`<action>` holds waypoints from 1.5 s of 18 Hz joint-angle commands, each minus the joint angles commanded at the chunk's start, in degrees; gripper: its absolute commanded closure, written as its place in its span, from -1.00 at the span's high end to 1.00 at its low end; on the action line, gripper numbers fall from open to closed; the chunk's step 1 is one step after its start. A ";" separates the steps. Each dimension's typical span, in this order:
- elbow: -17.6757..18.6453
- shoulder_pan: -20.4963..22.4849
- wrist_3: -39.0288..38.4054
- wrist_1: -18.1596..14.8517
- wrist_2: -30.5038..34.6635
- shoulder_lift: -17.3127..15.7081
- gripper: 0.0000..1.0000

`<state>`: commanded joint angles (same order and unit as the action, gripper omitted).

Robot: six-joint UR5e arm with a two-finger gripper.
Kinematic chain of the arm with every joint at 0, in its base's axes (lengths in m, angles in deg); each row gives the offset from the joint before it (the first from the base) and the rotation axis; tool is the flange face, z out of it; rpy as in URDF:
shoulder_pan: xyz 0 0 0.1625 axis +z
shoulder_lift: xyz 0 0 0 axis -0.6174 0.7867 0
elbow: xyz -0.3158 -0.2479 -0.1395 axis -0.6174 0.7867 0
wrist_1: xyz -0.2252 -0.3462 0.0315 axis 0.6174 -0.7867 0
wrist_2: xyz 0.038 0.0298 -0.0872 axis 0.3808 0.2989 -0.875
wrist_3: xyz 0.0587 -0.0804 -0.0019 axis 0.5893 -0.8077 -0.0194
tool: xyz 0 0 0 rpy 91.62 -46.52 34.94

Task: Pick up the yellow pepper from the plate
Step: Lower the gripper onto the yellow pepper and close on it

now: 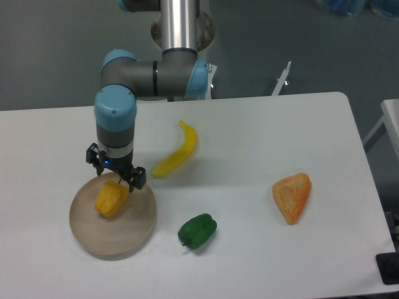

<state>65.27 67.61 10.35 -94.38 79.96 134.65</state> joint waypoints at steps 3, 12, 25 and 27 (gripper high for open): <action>-0.09 0.00 0.00 0.00 0.18 0.70 1.00; -0.35 -0.44 -0.26 2.81 0.88 2.19 1.00; -0.97 -1.23 0.00 2.99 2.46 3.25 0.23; -0.97 -1.23 0.00 2.99 2.46 3.25 0.08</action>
<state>64.30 66.38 10.35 -91.39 82.42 137.90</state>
